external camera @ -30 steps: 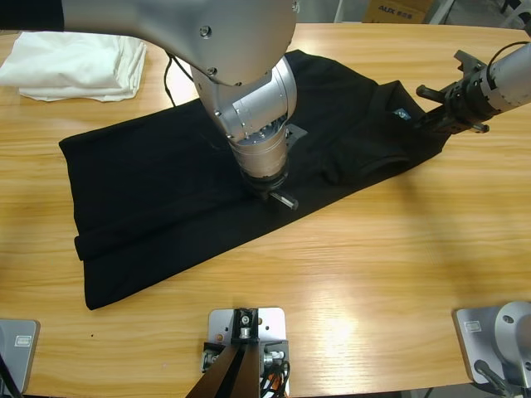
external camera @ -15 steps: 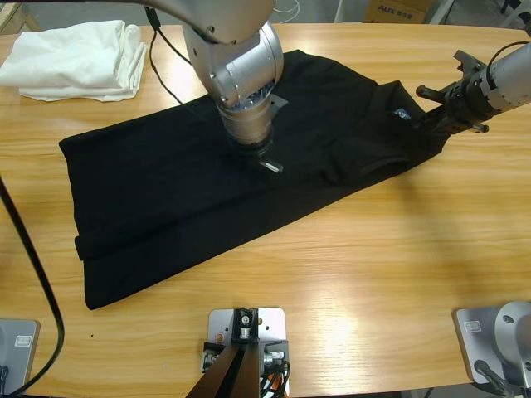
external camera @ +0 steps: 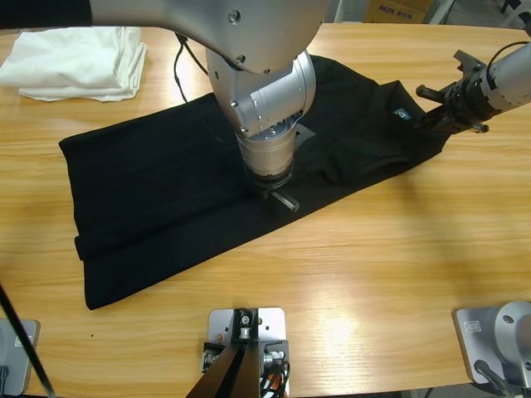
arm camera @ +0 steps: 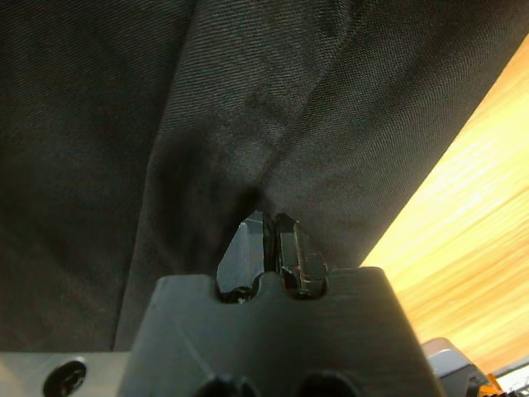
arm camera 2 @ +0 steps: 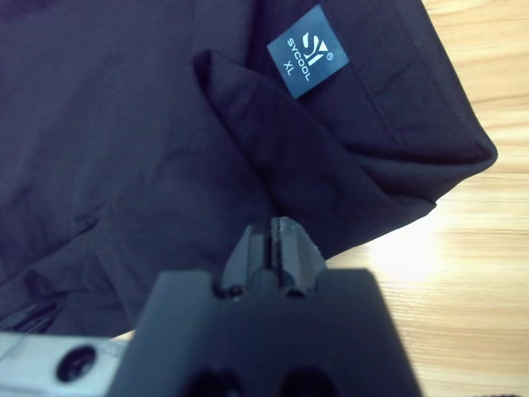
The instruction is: Fold clothes
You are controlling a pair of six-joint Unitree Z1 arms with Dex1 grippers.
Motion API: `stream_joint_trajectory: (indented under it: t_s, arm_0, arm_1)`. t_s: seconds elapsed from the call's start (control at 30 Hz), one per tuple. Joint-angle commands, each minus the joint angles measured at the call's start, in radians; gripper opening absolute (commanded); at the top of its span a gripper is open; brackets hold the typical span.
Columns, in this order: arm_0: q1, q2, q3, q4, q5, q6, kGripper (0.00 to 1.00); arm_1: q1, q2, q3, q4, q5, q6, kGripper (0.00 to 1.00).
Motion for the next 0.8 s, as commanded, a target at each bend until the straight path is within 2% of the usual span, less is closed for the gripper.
stream_joint_trajectory:
  t_s: [0.03,0.2,0.5,0.8]
  arm_0:
    - [0.002,0.116,-0.029,0.000,-0.007,0.034,0.000]
    - [0.004,0.120,-0.027,0.005,-0.002,0.038,0.000]
    - [0.102,0.127,-0.046,0.004,0.061,0.017,0.000]
    - [0.148,0.145,-0.086,0.004,0.075,-0.010,0.000]
  arm_1:
    - [-0.009,0.022,0.011,0.006,0.021,-0.018,0.000]
    - [-0.012,0.028,0.010,0.005,0.021,-0.020,0.000]
    - [-0.013,0.028,0.013,0.005,0.021,-0.021,0.000]
    - [-0.012,0.025,0.014,0.006,0.025,-0.021,0.000]
